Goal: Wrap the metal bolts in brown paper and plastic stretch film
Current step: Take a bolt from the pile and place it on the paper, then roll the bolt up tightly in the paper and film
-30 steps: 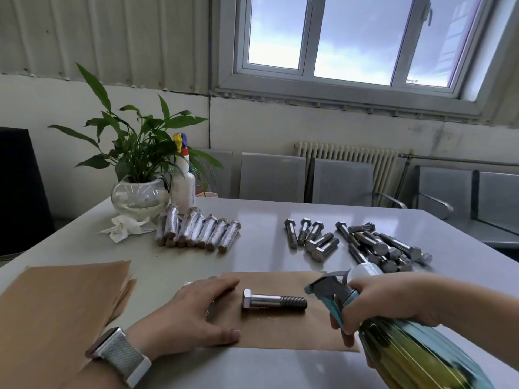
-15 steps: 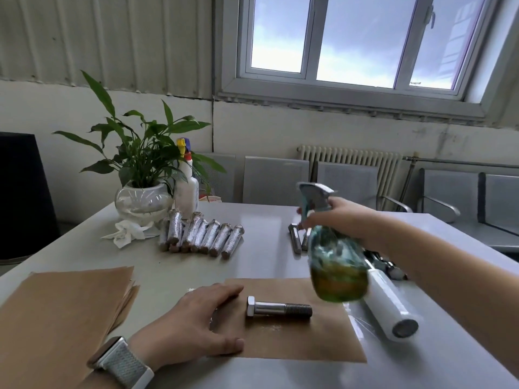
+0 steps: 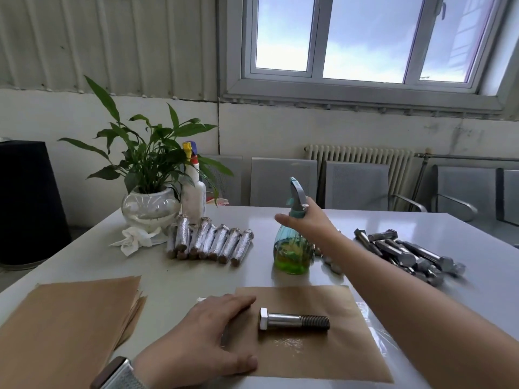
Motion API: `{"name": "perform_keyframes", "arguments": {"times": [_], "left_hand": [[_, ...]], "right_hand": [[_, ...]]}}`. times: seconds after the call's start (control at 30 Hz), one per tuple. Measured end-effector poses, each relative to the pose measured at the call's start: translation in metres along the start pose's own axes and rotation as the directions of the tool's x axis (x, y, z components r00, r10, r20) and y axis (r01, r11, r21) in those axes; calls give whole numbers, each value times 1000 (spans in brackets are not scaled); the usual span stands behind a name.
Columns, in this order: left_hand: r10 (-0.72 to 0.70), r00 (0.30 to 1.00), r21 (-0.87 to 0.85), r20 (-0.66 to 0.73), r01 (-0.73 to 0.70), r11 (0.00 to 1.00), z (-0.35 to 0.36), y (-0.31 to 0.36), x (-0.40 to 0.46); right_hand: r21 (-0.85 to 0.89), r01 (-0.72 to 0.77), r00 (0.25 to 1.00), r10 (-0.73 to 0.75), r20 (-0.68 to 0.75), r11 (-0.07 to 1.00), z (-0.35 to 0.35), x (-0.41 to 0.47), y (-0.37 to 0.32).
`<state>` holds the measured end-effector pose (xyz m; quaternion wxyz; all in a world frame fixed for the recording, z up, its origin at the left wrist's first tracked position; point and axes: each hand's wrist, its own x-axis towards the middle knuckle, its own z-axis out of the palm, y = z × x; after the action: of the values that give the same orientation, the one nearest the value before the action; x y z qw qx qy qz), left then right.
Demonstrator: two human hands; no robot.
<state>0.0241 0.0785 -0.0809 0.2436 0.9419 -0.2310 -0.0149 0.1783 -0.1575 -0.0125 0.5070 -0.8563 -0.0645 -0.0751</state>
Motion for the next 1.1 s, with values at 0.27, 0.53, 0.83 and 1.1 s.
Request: {"name": "perform_keyframes", "arguments": {"times": [0.27, 0.53, 0.83, 1.1], "left_hand": [[103, 977, 104, -184, -85, 991, 2, -2, -1], [152, 935, -43, -320, -174, 984, 1, 15, -4], [250, 949, 67, -191, -242, 968, 3, 16, -4], [241, 937, 180, -254, -200, 963, 7, 21, 5]], "right_hand": [[-525, 544, 837, -468, 284, 655, -49, -155, 4], [-643, 762, 611, -407, 679, 70, -42, -202, 19], [-765, 613, 759, -415, 501, 199, -27, -193, 17], [-773, 450, 888, -317, 334, 447, -19, -163, 9]]}}
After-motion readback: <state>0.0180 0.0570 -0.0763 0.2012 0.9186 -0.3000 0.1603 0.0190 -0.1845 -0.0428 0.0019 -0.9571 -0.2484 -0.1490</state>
